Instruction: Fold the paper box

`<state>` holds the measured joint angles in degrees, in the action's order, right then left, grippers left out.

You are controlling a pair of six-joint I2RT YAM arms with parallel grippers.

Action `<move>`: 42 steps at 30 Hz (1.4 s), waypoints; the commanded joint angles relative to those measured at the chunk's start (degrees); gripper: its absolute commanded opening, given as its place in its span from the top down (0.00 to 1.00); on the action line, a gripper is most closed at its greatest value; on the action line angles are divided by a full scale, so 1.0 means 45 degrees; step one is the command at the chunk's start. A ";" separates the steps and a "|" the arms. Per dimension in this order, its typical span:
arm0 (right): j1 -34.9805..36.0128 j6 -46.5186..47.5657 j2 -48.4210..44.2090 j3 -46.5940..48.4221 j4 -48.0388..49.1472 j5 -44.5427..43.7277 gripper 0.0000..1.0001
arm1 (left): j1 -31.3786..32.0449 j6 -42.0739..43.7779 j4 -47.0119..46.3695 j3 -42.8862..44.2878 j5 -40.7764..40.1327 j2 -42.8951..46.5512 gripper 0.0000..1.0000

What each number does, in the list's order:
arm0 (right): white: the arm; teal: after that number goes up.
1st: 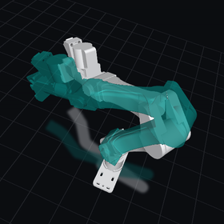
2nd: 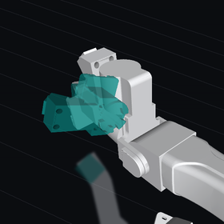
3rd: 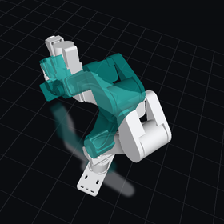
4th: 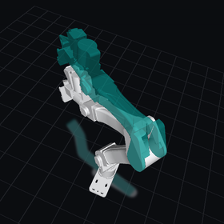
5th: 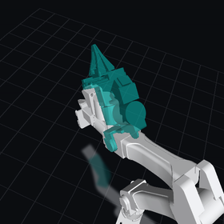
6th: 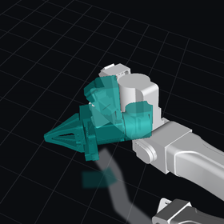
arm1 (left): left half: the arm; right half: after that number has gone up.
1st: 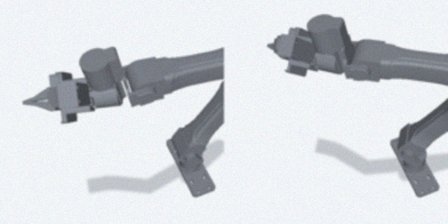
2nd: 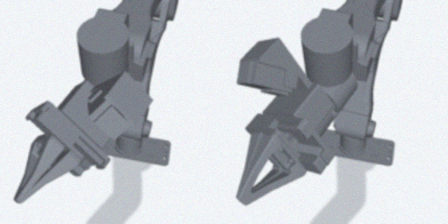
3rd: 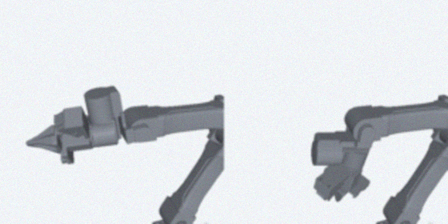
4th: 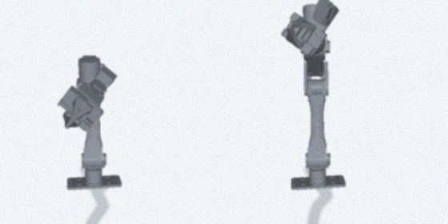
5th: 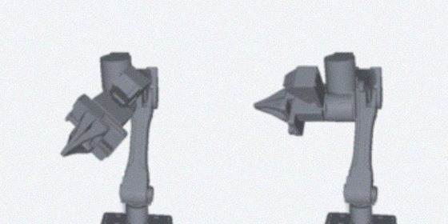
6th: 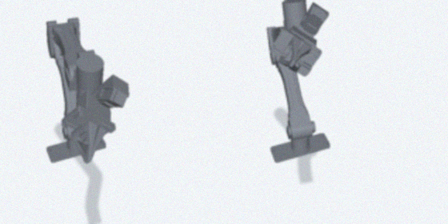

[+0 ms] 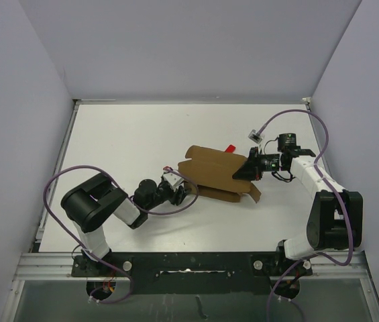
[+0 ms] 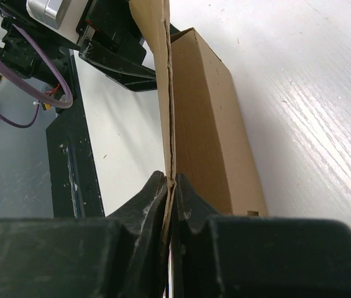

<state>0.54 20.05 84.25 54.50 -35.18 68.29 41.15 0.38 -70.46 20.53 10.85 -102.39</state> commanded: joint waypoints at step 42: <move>0.0115 -0.0234 -0.0033 -0.0004 0.0376 0.0948 1.00 | 0.1755 -0.2331 -0.1918 0.0847 -0.4521 -0.0989 0.92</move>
<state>0.54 18.94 85.45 54.50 -34.37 70.15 48.66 -8.05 -78.00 22.57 -9.06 -108.64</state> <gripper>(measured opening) 0.038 0.137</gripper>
